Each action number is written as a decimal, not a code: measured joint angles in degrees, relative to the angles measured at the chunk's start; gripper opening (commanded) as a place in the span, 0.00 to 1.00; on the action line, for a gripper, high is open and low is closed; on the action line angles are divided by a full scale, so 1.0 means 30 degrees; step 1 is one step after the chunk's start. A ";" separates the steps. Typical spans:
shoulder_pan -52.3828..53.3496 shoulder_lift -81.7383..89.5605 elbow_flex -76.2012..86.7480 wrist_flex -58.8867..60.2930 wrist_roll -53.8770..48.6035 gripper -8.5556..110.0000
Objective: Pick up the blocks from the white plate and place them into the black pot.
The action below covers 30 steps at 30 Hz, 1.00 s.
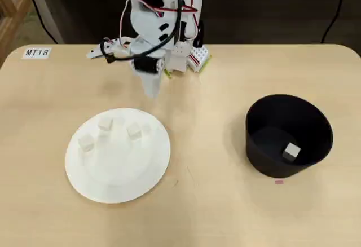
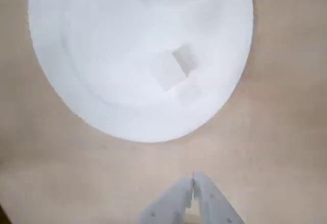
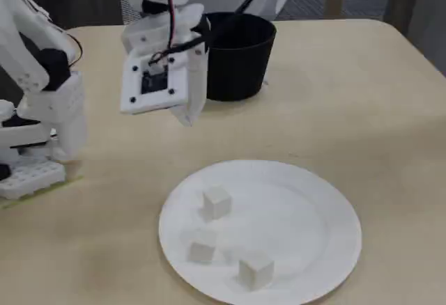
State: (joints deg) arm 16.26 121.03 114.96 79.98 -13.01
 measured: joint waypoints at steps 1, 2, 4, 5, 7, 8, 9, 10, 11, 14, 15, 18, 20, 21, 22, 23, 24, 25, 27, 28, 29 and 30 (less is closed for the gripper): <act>0.0146 -0.0352 0.0000 0.0117 -0.0381 0.05; 0.0381 -0.0703 0.0000 0.0322 -0.0938 0.05; 0.0908 -0.1172 0.0000 0.0439 -0.2227 0.05; 0.1201 -0.1230 0.0000 0.0439 -0.2842 0.05; 0.1553 -0.1465 -0.0088 0.0410 -0.4014 0.05; 0.1699 -0.1787 -0.0264 0.0352 -0.4570 0.05; 0.1787 -0.2168 -0.0498 0.0381 -0.5068 0.05; 0.2021 -0.2637 -0.0850 0.0381 -0.5566 0.05; 0.2197 -0.3193 -0.1348 0.0469 -0.6094 0.05; 0.2637 -0.5215 -0.3076 0.1201 -0.7354 0.05; 0.2695 -0.5977 -0.3750 0.1494 -0.7529 0.05; 0.2812 -0.8115 -0.5449 0.2344 -0.7559 0.05; 0.3135 -0.9463 -0.6504 0.2754 -0.7793 0.05; 0.3369 -1.0078 -0.6973 0.2959 -0.8086 0.05; 0.3545 -1.0518 -0.7324 0.3105 -0.8379 0.05; 0.3574 -1.0869 -0.7559 0.3193 -0.8730 0.05; 0.3574 -1.1162 -0.7793 0.3223 -0.8906 0.05; 0.3574 -1.1455 -0.7969 0.3223 -0.9053 0.05; 0.3486 -1.1865 -0.8350 0.3223 -0.9141 0.05; 0.3457 -1.2100 -0.8584 0.3223 -0.9199 0.05; 0.3457 -1.2334 -0.8789 0.3281 -0.9287 0.05; 0.3428 -1.2451 -0.8906 0.3311 -0.9375 0.05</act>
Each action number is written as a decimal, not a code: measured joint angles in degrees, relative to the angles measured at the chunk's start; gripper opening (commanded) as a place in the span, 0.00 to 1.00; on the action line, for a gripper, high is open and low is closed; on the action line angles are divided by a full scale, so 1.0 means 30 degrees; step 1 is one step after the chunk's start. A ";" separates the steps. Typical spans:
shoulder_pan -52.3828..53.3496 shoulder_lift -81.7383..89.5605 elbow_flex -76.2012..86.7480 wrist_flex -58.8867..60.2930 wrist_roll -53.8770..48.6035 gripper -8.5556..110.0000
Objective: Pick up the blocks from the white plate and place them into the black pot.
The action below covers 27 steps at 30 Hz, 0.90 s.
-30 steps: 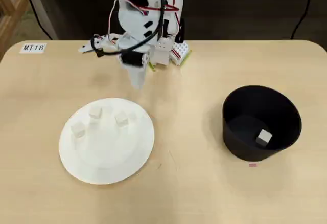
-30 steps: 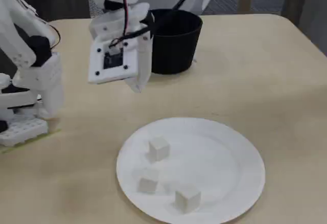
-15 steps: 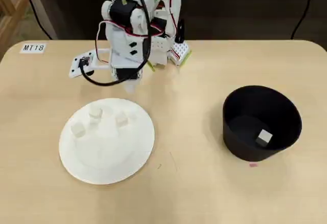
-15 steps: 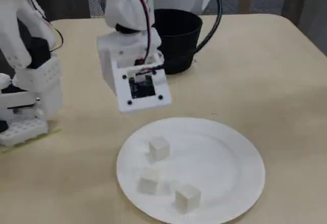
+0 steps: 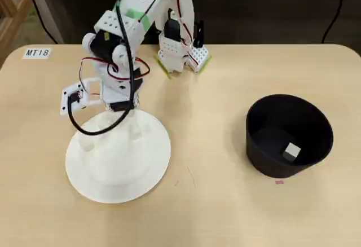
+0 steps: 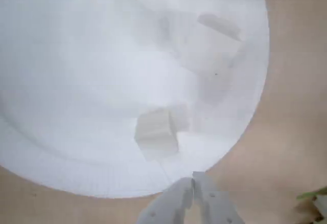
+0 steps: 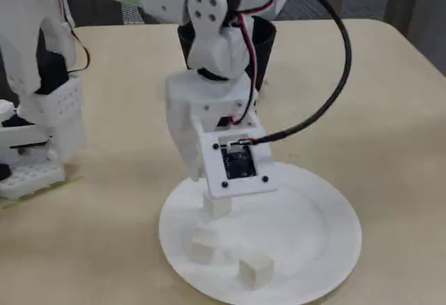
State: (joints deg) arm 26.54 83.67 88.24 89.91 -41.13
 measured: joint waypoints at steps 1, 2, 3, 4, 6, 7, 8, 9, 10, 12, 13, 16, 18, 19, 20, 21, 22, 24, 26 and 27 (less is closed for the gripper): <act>0.0000 -0.0146 -0.0059 0.0000 -0.0029 0.05; 0.0029 -0.0293 -0.0176 0.0000 -0.0029 0.05; 0.0029 -0.0439 -0.0234 0.0000 -0.0029 0.05; -0.0059 -0.0586 -0.0234 0.0000 -0.0029 0.05; -0.0176 -0.0879 -0.0234 0.0000 -0.0029 0.09; -0.0234 -0.0938 -0.0234 0.0000 -0.0029 0.12; -0.0264 -0.0938 -0.0234 0.0000 -0.0029 0.15; -0.0176 -0.0938 -0.0234 0.0000 -0.0029 0.17; -0.0088 -0.0967 -0.0234 0.0000 -0.0029 0.20; 0.0176 -0.1084 -0.0234 0.0000 -0.0029 0.25; 0.0293 -0.1172 -0.0234 0.0000 -0.0029 0.28; 0.0527 -0.1465 -0.0234 0.0000 -0.0059 0.33; 0.0586 -0.1494 -0.0234 0.0000 -0.0205 0.34; 0.0703 -0.1494 -0.0234 0.0000 -0.0293 0.35; 0.0791 -0.1494 -0.0234 0.0000 -0.0352 0.35; 0.0937 -0.1523 -0.0234 0.0000 -0.0439 0.35; 0.1025 -0.1523 -0.0234 0.0000 -0.0439 0.35; 0.0937 -0.1523 -0.0234 0.0000 -0.0439 0.35; 0.0732 -0.1699 -0.0234 0.0000 -0.0469 0.35; 0.0586 -0.1787 -0.0234 0.0000 -0.0527 0.35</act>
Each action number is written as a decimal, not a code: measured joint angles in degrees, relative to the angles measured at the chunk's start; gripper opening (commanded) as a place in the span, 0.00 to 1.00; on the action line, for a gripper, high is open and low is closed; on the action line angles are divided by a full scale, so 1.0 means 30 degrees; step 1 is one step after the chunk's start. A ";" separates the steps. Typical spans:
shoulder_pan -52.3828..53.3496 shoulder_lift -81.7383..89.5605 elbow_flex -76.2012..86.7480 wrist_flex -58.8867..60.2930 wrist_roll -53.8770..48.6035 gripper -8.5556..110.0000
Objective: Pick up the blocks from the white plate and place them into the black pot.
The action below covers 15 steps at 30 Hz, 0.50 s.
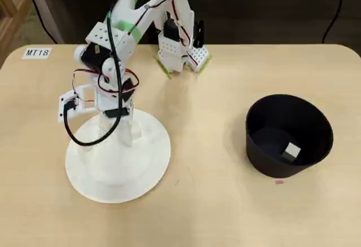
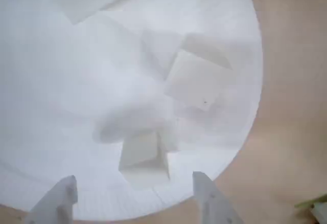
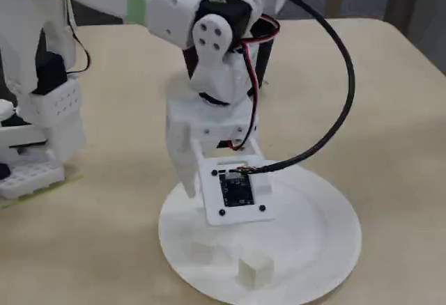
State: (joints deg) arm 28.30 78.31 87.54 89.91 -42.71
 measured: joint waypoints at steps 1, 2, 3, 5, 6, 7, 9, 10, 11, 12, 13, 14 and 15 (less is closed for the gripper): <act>-0.0088 -0.0029 0.0000 0.0000 -0.0088 0.35; -0.0117 -0.0029 0.0000 0.0000 -0.0146 0.35; -0.0117 -0.0088 0.0000 0.0000 -0.0205 0.35; -0.0117 -0.0293 0.0000 0.0000 -0.0234 0.34; -0.0205 -0.0410 0.0000 0.0000 -0.0234 0.34; -0.0293 -0.0498 0.0000 0.0000 -0.0234 0.34; -0.0498 -0.0732 0.0000 -0.0029 -0.0234 0.34; -0.0557 -0.0850 0.0000 -0.0029 -0.0234 0.34; -0.0557 -0.0938 0.0000 -0.0029 -0.0234 0.33; -0.0557 -0.1055 0.0000 -0.0029 -0.0234 0.33; -0.0557 -0.1201 0.0000 -0.0029 -0.0234 0.32; -0.0498 -0.1348 0.0000 -0.0059 -0.0234 0.31; -0.0439 -0.1377 0.0000 -0.0146 -0.0234 0.30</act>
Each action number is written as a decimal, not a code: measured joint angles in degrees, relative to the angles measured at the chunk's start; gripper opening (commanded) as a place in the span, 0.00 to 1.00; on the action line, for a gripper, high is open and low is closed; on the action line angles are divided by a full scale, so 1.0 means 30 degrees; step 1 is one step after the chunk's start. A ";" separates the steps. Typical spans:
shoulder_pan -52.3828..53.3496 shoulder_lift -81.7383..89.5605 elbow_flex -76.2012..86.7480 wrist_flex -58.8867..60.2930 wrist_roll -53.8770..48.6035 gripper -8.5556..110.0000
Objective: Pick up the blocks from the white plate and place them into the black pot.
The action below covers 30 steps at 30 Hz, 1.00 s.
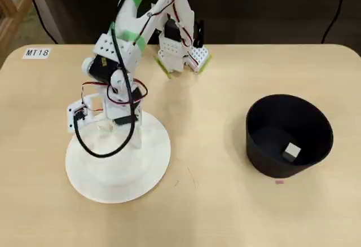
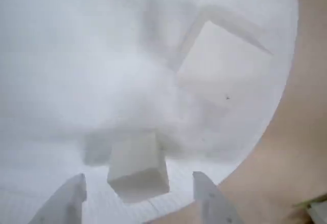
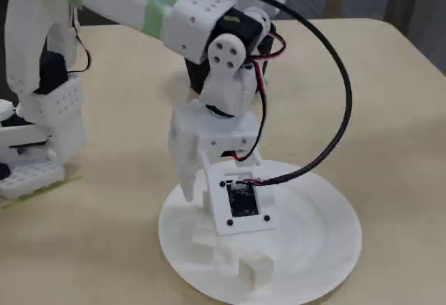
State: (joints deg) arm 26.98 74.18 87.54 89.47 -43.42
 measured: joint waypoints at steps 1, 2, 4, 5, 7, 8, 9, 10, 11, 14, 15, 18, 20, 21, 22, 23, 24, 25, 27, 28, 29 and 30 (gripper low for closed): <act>0.0059 -0.0059 0.0000 -0.0088 0.0000 0.30; 0.0088 -0.0059 0.0000 -0.0176 0.0000 0.29; 0.0117 -0.0088 0.0000 -0.0322 0.0088 0.27; 0.0117 -0.0117 0.0000 -0.0410 0.0146 0.25; 0.0117 -0.0117 0.0000 -0.0557 0.0293 0.21; 0.0117 -0.0176 0.0000 -0.0674 0.0410 0.18; 0.0117 -0.0264 0.0000 -0.0732 0.0498 0.15; 0.0117 -0.0352 0.0000 -0.0820 0.0615 0.12; 0.0117 -0.0352 0.0000 -0.0879 0.0703 0.10; 0.0088 -0.0498 0.0000 -0.1025 0.1025 0.05; 0.0029 -0.0498 0.0000 -0.1084 0.1260 0.05; -0.0059 -0.0527 0.0000 -0.1201 0.1465 0.05; -0.0059 -0.0557 -0.0059 -0.1318 0.1699 0.05; -0.0059 -0.0557 -0.0088 -0.1406 0.1875 0.05; -0.0059 -0.0410 -0.0088 -0.1494 0.2197 0.05; -0.0059 -0.0117 -0.0088 -0.1787 0.2578 0.05; -0.0088 0.0381 -0.0088 -0.2197 0.3105 0.05; -0.0117 0.1143 -0.0088 -0.2666 0.3691 0.05; -0.0322 0.3135 -0.0088 -0.3486 0.5127 0.05; -0.0469 0.4248 -0.0088 -0.3809 0.5889 0.05; -0.0732 0.5332 -0.0088 -0.4043 0.6650 0.05; -0.1055 0.6533 -0.0088 -0.4307 0.7441 0.05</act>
State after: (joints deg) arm 23.82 93.78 87.28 76.55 -21.09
